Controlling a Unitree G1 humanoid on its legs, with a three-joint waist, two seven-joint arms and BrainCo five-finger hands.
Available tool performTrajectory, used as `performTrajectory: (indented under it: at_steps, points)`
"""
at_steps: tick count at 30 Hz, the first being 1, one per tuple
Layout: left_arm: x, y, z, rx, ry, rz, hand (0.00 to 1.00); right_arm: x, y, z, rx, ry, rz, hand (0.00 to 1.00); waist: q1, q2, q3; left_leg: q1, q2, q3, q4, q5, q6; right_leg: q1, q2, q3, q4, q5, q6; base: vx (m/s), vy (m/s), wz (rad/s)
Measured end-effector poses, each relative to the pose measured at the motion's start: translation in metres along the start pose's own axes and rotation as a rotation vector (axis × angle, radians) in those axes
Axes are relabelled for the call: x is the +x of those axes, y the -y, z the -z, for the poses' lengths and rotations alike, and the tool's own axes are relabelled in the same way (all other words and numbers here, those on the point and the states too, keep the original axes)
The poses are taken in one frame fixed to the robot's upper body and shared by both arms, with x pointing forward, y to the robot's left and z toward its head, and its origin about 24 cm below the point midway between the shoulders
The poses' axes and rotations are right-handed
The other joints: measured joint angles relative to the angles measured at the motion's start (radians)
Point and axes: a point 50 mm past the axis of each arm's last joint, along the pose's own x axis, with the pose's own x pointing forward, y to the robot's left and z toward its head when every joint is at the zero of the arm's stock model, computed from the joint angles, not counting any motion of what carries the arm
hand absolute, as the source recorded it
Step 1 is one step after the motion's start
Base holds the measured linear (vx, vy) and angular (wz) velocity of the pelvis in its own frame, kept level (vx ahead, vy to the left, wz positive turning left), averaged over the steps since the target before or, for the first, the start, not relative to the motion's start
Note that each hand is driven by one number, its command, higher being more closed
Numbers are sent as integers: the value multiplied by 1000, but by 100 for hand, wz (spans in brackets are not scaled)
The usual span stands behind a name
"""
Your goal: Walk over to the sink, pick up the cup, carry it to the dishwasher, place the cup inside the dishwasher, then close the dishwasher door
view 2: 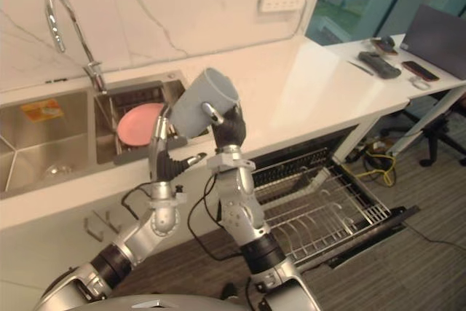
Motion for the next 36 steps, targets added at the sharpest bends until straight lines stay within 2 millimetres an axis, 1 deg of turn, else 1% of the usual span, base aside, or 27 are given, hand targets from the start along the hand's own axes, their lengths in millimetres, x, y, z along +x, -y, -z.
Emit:
performTrajectory:
  at_steps: [2,3,4,5,6,7,10,11,12,14,15,16,18,20,21,22,23,25,26,27,29,31,32,34,35,36]
  points:
    - [-3,-2,7,11,-62,17,0,2,-9,-17,22,94,-36,100,-2,-1,1,2,0,5,0,-1,1,-1,0,3,0,0,0,24,11,-6]
    - [-3,-6,10,-2,-103,23,0,2,-16,-31,32,163,-65,100,-1,-1,2,6,0,11,0,-1,2,1,0,9,0,0,1,40,13,-13]
    - [-2,-10,11,-14,-120,26,0,1,-18,-43,37,224,-77,100,-1,-1,3,14,-2,14,0,-3,5,5,-1,15,0,0,1,36,13,-11]
    - [-2,-10,11,-14,-120,25,0,1,-18,-44,38,227,-77,100,-1,-1,3,14,-2,14,0,-3,5,6,-1,15,0,0,1,35,18,-8]
    - [3,-12,4,-57,-113,49,0,-2,-13,-61,26,305,-61,100,-2,-1,3,23,-4,17,0,-7,5,13,-4,17,0,-2,6,29,25,-4]
    - [5,-12,-2,-92,-100,71,0,-7,-5,-70,9,344,-32,100,-4,-2,3,25,-6,19,0,-13,1,14,-6,19,0,-1,8,26,26,-6]
    - [8,-11,-8,-143,-97,123,0,-18,13,-82,-31,392,45,100,-15,-1,3,30,-9,34,0,-18,4,13,-9,27,0,-1,10,25,24,-11]
    - [8,-9,-9,-181,-114,162,0,-24,22,-89,-58,412,85,100,-24,-1,3,30,-9,40,0,-20,3,10,-8,35,-2,-1,10,22,14,-13]
    - [8,-8,-9,-190,-119,171,0,-25,24,-90,-65,418,94,100,-26,-1,3,30,-9,41,0,-21,3,9,-8,36,-2,-1,10,24,5,-13]
    - [7,-4,-9,-312,-171,257,0,-36,37,-103,-151,456,153,100,-36,-1,3,31,-10,48,0,-23,3,5,-7,45,-4,-2,10,27,-1,-10]
    - [7,-2,-9,-359,-192,289,0,-38,40,-107,-183,467,168,100,-38,-1,3,31,-10,51,0,-24,3,4,-7,47,-4,-2,10,32,-2,-9]
    - [4,3,-9,-468,-245,358,0,-44,46,-117,-255,492,194,100,-43,-1,3,29,-10,56,0,-26,3,1,-7,50,-3,-1,12,38,0,-9]
    - [-7,12,-9,-660,-338,488,0,-52,55,-136,-383,518,232,100,-54,-1,3,30,-10,67,0,-31,4,-3,-8,58,-2,-1,18,50,3,-10]
    - [-24,22,-9,-819,-432,626,0,-62,65,-159,-492,552,281,100,-64,-1,3,31,-12,72,0,-32,6,-5,-9,65,0,-2,20,55,4,-8]
    - [-29,25,-9,-863,-462,664,0,-65,67,-165,-525,565,297,100,-66,-2,4,31,-12,74,0,-32,7,-5,-9,68,0,-3,20,49,5,-11]
    - [-38,29,-8,-934,-519,743,0,-72,71,-179,-608,591,328,100,-68,-1,3,31,-13,81,0,-33,8,-5,-10,72,1,-4,22,21,3,-10]
    - [-43,31,-7,-956,-542,774,0,-75,73,-185,-650,598,343,100,-71,-1,3,31,-13,86,0,-36,10,-4,-10,73,1,-5,23,38,13,-11]
    - [-63,33,0,-1014,-632,882,0,-80,90,-204,-773,577,425,100,-90,-1,3,34,-18,95,0,-48,9,-4,-16,75,1,-7,27,37,22,-7]
    - [-68,33,2,-1013,-651,906,0,-82,96,-206,-786,563,451,100,-93,0,2,34,-19,96,0,-49,11,-4,-17,75,1,-7,28,31,25,-3]
    - [-79,34,9,-1005,-698,957,0,-88,109,-210,-806,529,517,100,-95,0,1,34,-22,96,0,-52,13,-4,-20,75,1,-7,31,0,0,0]
    - [-103,31,25,-928,-777,1036,0,-103,133,-205,-816,433,634,100,-98,-2,-1,34,-23,95,-1,-60,9,-3,-23,76,1,-8,33,0,0,0]
    - [-126,28,41,-818,-847,1116,0,-115,149,-196,-815,342,715,100,-97,4,-5,33,-25,94,-1,-63,11,-3,-25,75,1,-10,35,14,2,2]
    - [-148,23,59,-751,-957,1134,0,-123,161,-188,-816,279,772,100,-97,6,-6,33,-25,92,-1,-64,11,-2,-26,75,1,-12,37,19,-3,4]
    - [-169,14,80,-670,-1088,1128,0,-129,172,-179,-824,213,816,100,-98,5,-5,33,-27,86,0,-64,11,1,-27,68,1,-15,39,10,-9,11]
    - [-186,0,100,-600,-1208,1073,0,-132,179,-171,-850,146,840,100,-106,4,-5,32,-29,74,0,-64,11,5,-30,56,1,-18,40,7,-8,21]
    - [-191,-6,108,-569,-1251,1043,0,-133,181,-170,-863,126,847,100,-109,4,-5,31,-31,67,0,-64,11,8,-32,49,1,-19,42,7,1,25]
